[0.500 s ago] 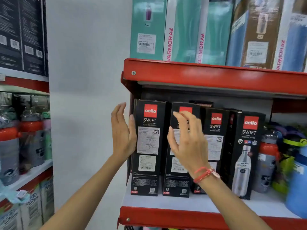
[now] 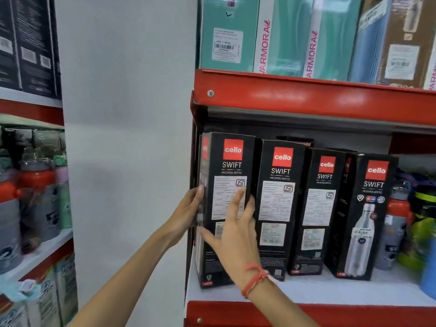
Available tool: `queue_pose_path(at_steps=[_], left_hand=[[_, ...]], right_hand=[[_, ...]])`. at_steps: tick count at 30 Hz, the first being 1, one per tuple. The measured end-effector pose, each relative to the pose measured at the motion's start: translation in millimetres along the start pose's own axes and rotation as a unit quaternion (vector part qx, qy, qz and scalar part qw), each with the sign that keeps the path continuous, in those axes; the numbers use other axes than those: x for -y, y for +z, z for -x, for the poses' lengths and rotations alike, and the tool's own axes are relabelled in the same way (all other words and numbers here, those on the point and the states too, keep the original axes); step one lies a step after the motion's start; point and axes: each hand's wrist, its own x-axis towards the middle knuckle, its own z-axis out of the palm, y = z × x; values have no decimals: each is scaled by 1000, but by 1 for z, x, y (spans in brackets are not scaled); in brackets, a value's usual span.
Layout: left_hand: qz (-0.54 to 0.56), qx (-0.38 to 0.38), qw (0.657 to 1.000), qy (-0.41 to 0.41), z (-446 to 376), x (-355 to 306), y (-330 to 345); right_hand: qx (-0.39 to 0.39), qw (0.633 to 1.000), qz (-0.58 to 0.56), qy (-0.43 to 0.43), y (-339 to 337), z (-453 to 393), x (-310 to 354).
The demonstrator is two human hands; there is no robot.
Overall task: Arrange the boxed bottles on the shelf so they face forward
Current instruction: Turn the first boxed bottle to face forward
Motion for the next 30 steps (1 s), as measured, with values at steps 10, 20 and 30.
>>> queue_pose_path(at_steps=[10,20,30], left_hand=[[-31,-15,992,123,26,-25,-38],[-155,-133,971,120,8,-4,5],[-195,-219,951,98,20,2,17]], right_hand=[[102,988,-109,-46,-32,-39,1],[24,996,-80,-5,2,-62,-20],[-284,958,-10,-38,-10,-36,-27]])
